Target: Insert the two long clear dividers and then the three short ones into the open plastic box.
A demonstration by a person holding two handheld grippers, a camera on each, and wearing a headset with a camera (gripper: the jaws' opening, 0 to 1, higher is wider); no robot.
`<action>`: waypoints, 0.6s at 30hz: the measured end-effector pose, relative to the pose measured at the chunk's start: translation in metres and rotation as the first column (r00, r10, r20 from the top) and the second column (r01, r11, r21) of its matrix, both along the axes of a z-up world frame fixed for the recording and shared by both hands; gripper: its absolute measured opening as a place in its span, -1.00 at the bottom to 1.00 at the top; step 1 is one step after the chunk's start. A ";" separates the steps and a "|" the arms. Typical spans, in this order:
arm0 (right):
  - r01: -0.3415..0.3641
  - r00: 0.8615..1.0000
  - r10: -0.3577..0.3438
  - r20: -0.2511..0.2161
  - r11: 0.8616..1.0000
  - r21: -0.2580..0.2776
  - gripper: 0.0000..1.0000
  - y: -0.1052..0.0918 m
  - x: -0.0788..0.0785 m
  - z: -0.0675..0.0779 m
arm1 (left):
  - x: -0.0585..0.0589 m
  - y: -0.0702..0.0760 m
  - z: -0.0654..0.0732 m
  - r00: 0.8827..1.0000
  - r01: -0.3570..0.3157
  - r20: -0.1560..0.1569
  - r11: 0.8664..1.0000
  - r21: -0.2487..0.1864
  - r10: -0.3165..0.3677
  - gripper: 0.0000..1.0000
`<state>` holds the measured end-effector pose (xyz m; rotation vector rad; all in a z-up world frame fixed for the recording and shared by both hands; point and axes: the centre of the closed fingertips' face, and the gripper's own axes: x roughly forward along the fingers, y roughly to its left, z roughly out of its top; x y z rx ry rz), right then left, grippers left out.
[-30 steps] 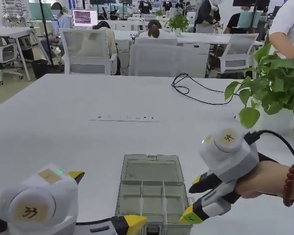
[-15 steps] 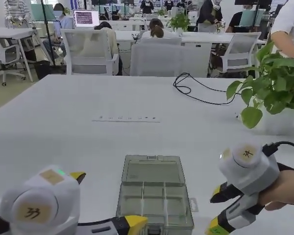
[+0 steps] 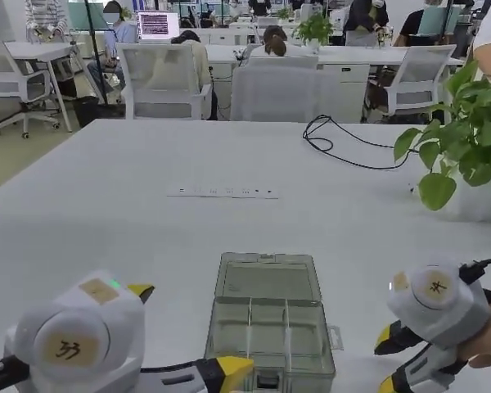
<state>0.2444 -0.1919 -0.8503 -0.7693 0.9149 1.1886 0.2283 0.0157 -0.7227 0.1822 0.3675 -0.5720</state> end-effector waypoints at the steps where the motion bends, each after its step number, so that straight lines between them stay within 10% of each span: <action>1: -0.008 1.000 0.008 0.001 1.000 -0.007 -0.19 -0.001 0.000 -0.001 | 0.000 0.000 0.000 1.000 -0.001 0.001 1.000 -0.002 0.001 0.87; 18: -0.079 0.997 0.078 -0.018 0.997 -0.026 -0.32 -0.003 0.000 -0.005 | 0.001 -0.001 0.001 1.000 -0.002 0.000 1.000 0.002 0.002 0.81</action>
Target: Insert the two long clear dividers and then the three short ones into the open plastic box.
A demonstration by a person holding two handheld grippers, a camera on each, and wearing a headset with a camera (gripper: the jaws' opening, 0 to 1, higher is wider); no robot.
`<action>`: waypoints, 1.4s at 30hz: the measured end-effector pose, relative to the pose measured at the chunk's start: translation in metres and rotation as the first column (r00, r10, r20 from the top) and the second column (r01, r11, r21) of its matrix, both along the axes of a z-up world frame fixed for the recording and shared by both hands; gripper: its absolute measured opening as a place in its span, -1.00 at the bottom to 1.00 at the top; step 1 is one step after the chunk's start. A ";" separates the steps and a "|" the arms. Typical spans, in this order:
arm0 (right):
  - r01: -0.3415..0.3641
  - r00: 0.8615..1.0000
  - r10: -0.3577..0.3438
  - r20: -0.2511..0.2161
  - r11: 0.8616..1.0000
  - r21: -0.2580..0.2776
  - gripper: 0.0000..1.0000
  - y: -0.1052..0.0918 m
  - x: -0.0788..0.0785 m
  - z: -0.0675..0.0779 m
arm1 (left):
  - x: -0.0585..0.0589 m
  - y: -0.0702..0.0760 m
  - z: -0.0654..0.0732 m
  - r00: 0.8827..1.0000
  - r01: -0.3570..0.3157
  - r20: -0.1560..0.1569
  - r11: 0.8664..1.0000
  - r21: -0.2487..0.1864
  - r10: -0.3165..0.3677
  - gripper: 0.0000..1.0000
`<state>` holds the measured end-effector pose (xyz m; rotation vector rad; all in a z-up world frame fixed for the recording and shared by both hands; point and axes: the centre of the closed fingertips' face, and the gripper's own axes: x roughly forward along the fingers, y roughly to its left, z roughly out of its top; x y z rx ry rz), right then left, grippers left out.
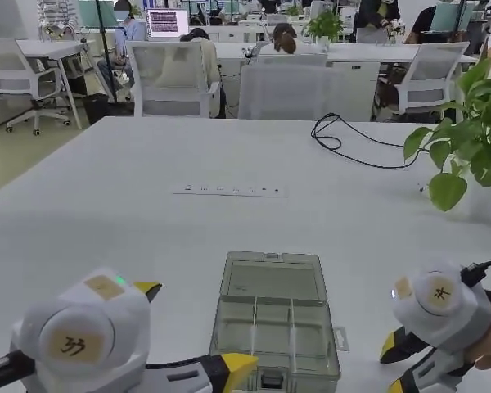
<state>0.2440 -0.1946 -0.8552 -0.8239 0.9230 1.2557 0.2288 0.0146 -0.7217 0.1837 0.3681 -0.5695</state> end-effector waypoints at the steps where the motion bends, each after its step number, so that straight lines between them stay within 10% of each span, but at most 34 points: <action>1: -0.001 1.000 0.001 0.000 1.000 0.000 -0.33 0.000 0.000 0.000 | 0.000 0.000 0.000 1.000 0.000 0.000 1.000 0.001 0.000 0.81; 17: 0.023 0.997 -0.025 0.068 0.999 0.025 -0.36 -0.002 -0.001 0.007 | -0.005 -0.001 0.005 1.000 -0.015 -0.012 0.999 -0.049 0.014 0.67; 42: -0.102 0.919 0.030 0.392 0.981 0.164 -0.36 0.053 -0.001 0.106 | -0.024 -0.034 0.010 0.993 -0.007 -0.117 0.948 -0.317 -0.032 0.09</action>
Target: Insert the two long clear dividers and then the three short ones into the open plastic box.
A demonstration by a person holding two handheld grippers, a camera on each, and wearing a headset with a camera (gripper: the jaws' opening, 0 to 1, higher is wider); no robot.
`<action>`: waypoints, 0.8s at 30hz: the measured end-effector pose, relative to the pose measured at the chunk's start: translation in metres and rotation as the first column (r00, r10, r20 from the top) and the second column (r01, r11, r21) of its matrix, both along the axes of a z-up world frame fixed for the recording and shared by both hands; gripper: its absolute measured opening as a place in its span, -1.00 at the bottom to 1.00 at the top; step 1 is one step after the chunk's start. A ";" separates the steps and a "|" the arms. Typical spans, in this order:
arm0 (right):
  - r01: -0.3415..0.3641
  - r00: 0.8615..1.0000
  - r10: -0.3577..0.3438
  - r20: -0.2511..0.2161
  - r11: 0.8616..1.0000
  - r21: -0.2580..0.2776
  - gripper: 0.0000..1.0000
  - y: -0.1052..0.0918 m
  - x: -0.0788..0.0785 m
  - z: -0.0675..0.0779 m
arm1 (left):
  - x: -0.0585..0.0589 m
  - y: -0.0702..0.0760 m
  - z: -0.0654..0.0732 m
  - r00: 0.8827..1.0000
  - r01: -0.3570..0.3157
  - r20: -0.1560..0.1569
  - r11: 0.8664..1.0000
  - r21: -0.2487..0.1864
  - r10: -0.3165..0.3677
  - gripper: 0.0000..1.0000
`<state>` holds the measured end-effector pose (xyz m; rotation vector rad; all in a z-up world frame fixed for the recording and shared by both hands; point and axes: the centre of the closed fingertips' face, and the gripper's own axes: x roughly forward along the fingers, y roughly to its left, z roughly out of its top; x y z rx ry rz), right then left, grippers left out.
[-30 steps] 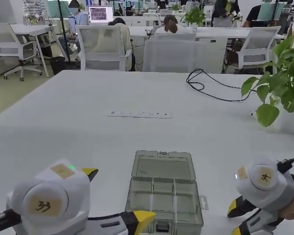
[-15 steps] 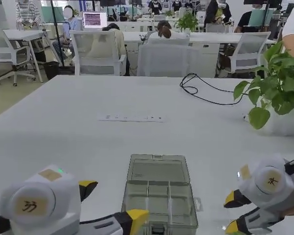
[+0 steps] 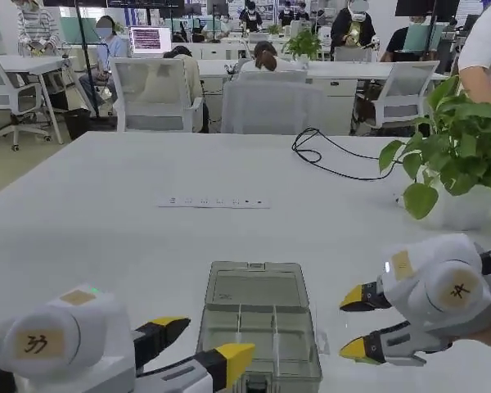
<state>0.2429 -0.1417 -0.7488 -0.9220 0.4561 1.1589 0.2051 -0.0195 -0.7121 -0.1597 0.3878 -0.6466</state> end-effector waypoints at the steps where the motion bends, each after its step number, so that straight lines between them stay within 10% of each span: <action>1: -0.009 1.000 0.008 0.011 1.000 0.008 -0.36 0.005 -0.001 0.003 | -0.001 -0.003 0.000 1.000 0.008 -0.003 1.000 -0.003 -0.008 0.07; 24: -0.146 0.987 0.137 0.086 0.982 0.119 -0.35 0.076 -0.028 0.030 | -0.008 -0.026 0.005 0.996 0.068 -0.037 0.984 -0.163 -0.075 -0.64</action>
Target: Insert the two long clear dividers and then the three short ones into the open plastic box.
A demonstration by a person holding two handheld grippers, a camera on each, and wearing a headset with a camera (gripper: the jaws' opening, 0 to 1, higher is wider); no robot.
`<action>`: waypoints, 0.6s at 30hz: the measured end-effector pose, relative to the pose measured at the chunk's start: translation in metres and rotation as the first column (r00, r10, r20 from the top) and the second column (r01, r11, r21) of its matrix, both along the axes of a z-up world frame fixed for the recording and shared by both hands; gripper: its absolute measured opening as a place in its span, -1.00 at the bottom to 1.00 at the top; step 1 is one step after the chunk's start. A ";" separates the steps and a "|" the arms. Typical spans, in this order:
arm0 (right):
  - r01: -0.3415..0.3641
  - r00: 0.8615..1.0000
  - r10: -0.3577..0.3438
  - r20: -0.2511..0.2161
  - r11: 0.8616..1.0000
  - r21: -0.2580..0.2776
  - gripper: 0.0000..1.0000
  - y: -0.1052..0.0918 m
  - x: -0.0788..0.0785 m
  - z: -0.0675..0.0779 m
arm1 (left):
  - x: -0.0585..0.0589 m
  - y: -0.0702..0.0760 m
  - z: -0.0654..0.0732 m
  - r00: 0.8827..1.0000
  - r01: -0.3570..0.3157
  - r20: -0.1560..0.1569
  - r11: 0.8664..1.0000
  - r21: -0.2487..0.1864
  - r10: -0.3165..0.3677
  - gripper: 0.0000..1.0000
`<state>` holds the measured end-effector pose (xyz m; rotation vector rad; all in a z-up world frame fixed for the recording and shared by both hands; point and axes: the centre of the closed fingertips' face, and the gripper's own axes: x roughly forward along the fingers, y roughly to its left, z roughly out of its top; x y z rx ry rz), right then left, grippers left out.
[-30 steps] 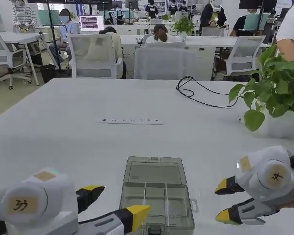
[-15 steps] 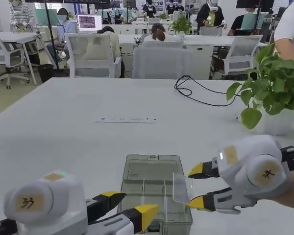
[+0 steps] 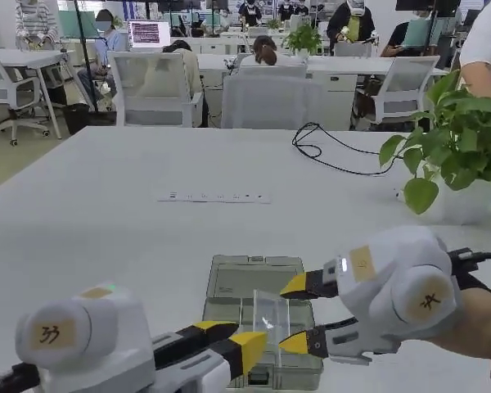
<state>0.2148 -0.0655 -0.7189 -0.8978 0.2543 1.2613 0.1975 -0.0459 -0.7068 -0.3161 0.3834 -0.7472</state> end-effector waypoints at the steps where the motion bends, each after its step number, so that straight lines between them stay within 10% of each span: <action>1: -0.002 1.000 0.002 -0.001 1.000 0.007 -0.35 0.002 -0.001 0.001 | 0.000 0.000 0.000 1.000 -0.001 -0.006 1.000 -0.009 0.001 -0.67; 18: -0.013 1.000 0.013 -0.003 0.998 0.062 -0.35 0.024 -0.004 0.007 | 0.001 0.009 0.000 0.999 -0.008 -0.046 0.998 -0.057 0.005 -1.00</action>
